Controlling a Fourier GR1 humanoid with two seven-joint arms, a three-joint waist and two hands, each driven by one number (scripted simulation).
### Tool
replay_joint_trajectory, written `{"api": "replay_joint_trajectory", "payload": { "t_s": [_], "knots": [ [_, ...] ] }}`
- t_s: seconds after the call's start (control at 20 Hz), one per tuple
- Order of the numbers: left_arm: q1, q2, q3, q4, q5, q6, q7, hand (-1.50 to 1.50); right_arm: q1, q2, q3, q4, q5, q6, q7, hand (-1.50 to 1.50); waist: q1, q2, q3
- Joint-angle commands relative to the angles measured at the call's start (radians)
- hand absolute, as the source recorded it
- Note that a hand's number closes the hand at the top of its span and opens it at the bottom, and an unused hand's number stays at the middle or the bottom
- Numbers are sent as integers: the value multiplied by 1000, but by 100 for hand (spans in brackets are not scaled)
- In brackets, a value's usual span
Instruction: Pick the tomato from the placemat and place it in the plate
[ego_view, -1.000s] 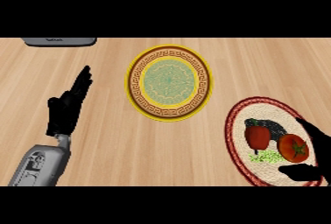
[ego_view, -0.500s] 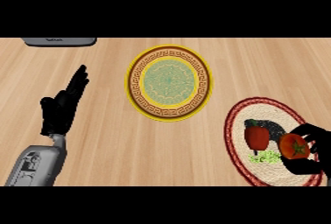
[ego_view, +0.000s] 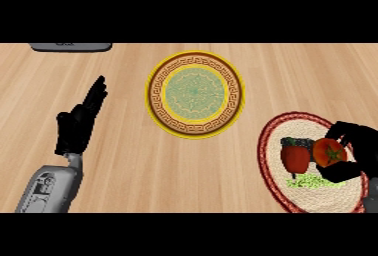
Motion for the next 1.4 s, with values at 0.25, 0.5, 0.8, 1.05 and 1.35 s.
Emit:
{"api": "replay_joint_trajectory", "payload": {
  "t_s": [0.25, 0.5, 0.8, 1.05, 1.35],
  "knots": [
    [26, 9, 15, -32, 7, -18, 8, 0, -183, -14, -48, -49, -28, -97, -162, 150, -1, -4, 1],
    [10, 29, 36, -46, 11, -30, 35, 0, -245, 17, -5, -163, -52, -78, -195, 150, -2, -4, 0],
    [-53, 12, 46, 78, -7, -37, -31, 0, -434, 141, 79, -118, -89, -4, -105, 150, -4, 1, 0],
    [-10, -19, 18, -33, -15, -23, 32, 0, -603, 250, 100, 28, -88, 13, -17, 150, 3, -1, 0],
    [-14, 1, 54, 51, -13, -49, -40, 0, -727, 380, 134, 305, -42, -87, -72, 150, 4, 2, 0]
  ]
}}
